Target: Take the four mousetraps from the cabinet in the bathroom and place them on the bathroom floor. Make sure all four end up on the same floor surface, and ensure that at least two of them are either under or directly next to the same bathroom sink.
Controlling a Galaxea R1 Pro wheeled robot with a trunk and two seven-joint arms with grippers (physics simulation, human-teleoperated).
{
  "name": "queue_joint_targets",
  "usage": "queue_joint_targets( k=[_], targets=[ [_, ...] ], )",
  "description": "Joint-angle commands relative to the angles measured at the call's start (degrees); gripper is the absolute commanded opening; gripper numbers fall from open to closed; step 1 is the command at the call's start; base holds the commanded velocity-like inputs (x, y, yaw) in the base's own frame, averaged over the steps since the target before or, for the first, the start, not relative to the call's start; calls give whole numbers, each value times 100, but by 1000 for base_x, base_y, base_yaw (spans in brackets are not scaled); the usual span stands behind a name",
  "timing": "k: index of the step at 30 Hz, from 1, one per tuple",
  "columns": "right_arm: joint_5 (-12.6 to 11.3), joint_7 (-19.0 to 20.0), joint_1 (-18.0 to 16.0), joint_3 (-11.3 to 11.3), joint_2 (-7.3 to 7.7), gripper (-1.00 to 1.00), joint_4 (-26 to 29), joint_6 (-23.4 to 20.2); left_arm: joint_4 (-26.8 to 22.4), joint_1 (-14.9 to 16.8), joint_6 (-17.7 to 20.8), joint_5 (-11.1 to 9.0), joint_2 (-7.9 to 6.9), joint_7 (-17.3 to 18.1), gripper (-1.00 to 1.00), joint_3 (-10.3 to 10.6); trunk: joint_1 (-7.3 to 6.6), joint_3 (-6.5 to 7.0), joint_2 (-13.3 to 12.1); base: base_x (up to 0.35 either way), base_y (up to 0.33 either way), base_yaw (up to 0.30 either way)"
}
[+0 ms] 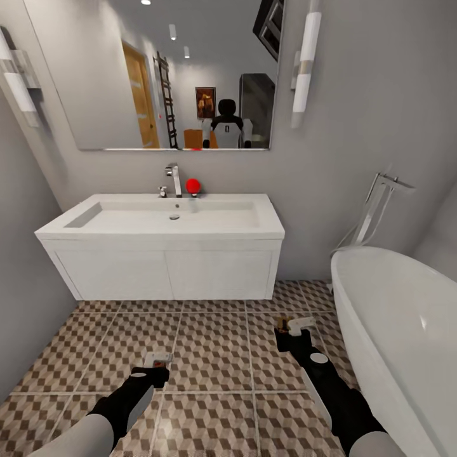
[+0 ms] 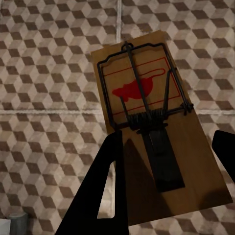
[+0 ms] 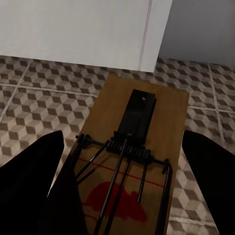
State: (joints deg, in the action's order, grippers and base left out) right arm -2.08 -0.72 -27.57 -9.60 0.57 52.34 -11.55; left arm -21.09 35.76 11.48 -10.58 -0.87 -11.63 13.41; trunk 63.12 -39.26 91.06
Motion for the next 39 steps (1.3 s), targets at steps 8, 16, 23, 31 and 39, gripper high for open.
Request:
queue_joint_targets(
  k=[8,16,23,31,39],
  targets=[
    [-21,-7,-3,-15,5,-100,10,-32,-690,1,13,-59,-46,-33,-100,52,176,-218,325,0,0,0],
    [-25,-7,-3,-15,-1,-100,7,-32,-1159,2,12,-53,-165,-24,-100,56,352,-431,646,0,0,0],
    [-27,-7,-3,-15,-4,-100,4,-32,-1184,2,12,-58,-208,-23,-100,56,505,-618,927,0,0,0],
    [-25,-7,-3,-15,-4,-100,4,-32,-1178,2,12,-59,-196,-23,-100,65,681,-833,1248,0,0,0],
    [-28,-13,-3,-15,-17,-100,-2,-32,-1163,2,12,-59,-179,-23,-100,65,857,-1049,1568,0,0,0]
  ],
)
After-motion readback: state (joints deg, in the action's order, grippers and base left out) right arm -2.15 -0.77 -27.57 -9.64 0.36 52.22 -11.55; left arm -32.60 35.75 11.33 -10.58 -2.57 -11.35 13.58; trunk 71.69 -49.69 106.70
